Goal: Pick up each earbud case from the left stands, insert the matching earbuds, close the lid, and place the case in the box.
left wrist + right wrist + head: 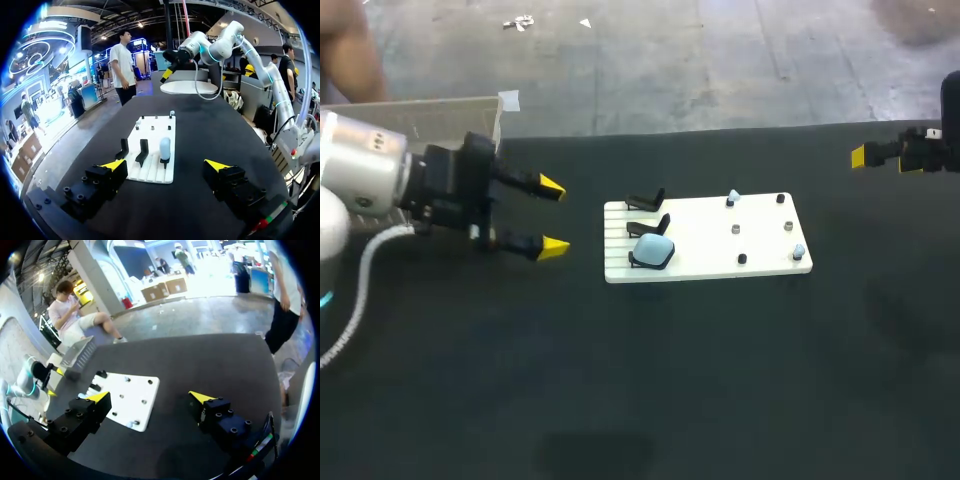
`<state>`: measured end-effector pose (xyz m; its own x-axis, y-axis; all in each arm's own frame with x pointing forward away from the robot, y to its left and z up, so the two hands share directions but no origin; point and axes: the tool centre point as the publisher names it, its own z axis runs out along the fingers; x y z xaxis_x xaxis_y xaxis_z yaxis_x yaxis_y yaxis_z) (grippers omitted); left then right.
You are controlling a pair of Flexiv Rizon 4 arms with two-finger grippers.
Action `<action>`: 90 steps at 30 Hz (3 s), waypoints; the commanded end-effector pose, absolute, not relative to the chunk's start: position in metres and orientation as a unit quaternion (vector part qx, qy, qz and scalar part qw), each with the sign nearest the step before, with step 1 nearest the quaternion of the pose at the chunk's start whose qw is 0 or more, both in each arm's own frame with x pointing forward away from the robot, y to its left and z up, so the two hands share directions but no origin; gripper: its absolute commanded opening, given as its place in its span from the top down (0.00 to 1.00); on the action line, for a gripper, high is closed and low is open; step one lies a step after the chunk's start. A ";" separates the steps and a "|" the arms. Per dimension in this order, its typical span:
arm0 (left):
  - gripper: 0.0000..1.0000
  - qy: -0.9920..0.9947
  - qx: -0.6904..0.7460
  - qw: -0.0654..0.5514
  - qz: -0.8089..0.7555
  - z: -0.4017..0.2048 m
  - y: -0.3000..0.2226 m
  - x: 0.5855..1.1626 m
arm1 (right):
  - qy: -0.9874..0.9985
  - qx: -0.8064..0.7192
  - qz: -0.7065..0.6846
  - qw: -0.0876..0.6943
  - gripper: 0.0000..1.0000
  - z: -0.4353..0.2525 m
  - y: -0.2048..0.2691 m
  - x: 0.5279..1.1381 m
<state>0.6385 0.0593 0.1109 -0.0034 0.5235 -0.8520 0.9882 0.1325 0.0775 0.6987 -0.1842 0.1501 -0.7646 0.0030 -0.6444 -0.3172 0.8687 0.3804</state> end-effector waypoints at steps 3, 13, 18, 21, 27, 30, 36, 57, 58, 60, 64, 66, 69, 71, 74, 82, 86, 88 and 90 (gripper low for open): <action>0.00 0.669 0.566 0.398 -0.272 0.094 0.036 0.635 | 0.908 -0.087 0.242 0.332 0.00 0.149 -0.184 0.700; 0.00 0.681 0.566 0.379 -0.269 0.076 0.018 0.634 | 0.908 -0.087 0.242 0.332 0.00 0.149 -0.184 0.700; 0.00 0.681 0.566 0.379 -0.269 0.076 0.018 0.634 | 0.908 -0.087 0.242 0.332 0.00 0.149 -0.184 0.700; 0.00 0.681 0.566 0.379 -0.269 0.076 0.018 0.634 | 0.908 -0.087 0.242 0.332 0.00 0.149 -0.184 0.700; 0.00 0.681 0.566 0.379 -0.269 0.076 0.018 0.634 | 0.908 -0.087 0.242 0.332 0.00 0.149 -0.184 0.700; 0.00 0.676 0.570 0.380 -0.272 0.072 0.017 0.634 | 0.908 -0.087 0.242 0.332 0.00 0.149 -0.184 0.700; 0.00 0.663 0.570 0.371 -0.312 0.056 0.006 0.641 | 0.908 -0.087 0.242 0.332 0.00 0.149 -0.184 0.700; 0.00 0.647 0.565 0.381 -0.342 0.043 -0.022 0.648 | 0.908 -0.087 0.242 0.332 0.00 0.149 -0.184 0.700; 0.00 0.647 0.564 0.382 -0.343 0.042 -0.023 0.648 | 0.908 -0.087 0.242 0.332 0.00 0.149 -0.184 0.700; 0.00 0.644 0.565 0.383 -0.344 0.040 -0.025 0.649 | 0.908 -0.087 0.242 0.332 0.00 0.149 -0.184 0.700; 0.00 0.637 0.567 0.389 -0.348 0.039 -0.031 0.650 | 0.908 -0.087 0.242 0.332 0.00 0.149 -0.184 0.700; 0.00 0.637 0.568 0.388 -0.349 0.038 -0.034 0.651 | 0.908 -0.087 0.242 0.332 0.00 0.149 -0.184 0.700; 0.02 0.634 0.568 0.387 -0.355 0.038 -0.037 0.653 | 0.908 -0.087 0.242 0.332 0.00 0.149 -0.184 0.700; 0.09 0.634 0.567 0.387 -0.357 0.037 -0.038 0.653 | 0.908 -0.087 0.242 0.332 0.00 0.149 -0.184 0.700; 0.09 0.633 0.567 0.385 -0.360 0.036 -0.040 0.653 | 0.908 -0.087 0.242 0.332 0.00 0.149 -0.184 0.700; 0.17 0.629 0.567 0.378 -0.374 0.031 -0.044 0.653 | 0.908 -0.087 0.242 0.332 0.00 0.149 -0.184 0.700; 0.17 0.629 0.567 0.376 -0.377 0.029 -0.046 0.654 | 0.908 -0.087 0.242 0.332 0.00 0.149 -0.184 0.700; 0.24 0.628 0.567 0.374 -0.379 0.028 -0.048 0.654 | 0.908 -0.087 0.242 0.332 0.00 0.149 -0.184 0.700; 0.29 0.628 0.567 0.373 -0.381 0.027 -0.049 0.655 | 0.908 -0.087 0.242 0.332 0.00 0.149 -0.184 0.700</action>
<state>0.6507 -0.0462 0.0314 -0.0806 0.4335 -0.8975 0.9959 0.0731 -0.0541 0.6987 -0.1842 0.1501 -0.7647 0.0030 -0.6444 -0.3172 0.8687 0.3805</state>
